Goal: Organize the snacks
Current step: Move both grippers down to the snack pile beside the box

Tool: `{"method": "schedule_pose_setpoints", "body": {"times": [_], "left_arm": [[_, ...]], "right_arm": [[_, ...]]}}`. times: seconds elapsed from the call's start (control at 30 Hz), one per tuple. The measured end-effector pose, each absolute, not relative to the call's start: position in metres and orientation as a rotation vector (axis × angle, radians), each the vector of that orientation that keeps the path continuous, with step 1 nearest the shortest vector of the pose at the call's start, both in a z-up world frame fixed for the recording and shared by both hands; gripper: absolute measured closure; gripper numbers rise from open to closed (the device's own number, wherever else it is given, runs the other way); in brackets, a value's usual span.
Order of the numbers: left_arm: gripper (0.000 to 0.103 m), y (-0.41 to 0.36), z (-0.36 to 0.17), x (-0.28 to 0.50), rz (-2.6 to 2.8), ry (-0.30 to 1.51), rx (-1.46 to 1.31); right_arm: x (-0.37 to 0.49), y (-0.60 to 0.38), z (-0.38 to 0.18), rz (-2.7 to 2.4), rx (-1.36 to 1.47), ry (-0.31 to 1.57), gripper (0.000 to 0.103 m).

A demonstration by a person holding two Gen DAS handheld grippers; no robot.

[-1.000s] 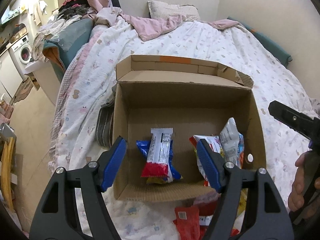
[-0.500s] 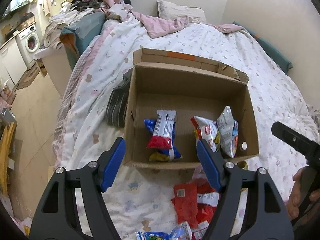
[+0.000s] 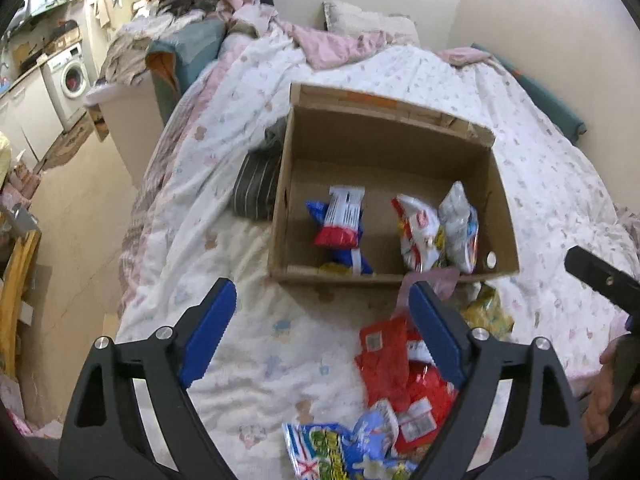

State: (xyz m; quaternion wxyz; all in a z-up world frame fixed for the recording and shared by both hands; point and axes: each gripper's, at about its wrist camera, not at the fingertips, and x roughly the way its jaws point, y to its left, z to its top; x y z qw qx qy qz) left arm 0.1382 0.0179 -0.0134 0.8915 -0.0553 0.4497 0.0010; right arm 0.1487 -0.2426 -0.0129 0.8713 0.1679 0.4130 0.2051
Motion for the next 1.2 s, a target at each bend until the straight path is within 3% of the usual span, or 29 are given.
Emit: {"method": "schedule_pose_setpoints", "body": {"times": [0.87,1.1,1.2], "left_arm": [[0.017,0.028,-0.089,0.106,0.018,1.263,-0.257],[0.017,0.01,-0.129,0.099,-0.058,1.472,-0.257],[0.009,0.006,-0.141,0.095,-0.054,1.52,-0.294]], "right_arm": [[0.112,-0.254,-0.065,0.347,0.309,1.078,0.011],[0.115,-0.249,-0.066,0.353,0.302,1.085,0.011],[0.116,-0.247,-0.068,0.354,0.293,1.091,0.011]]}}
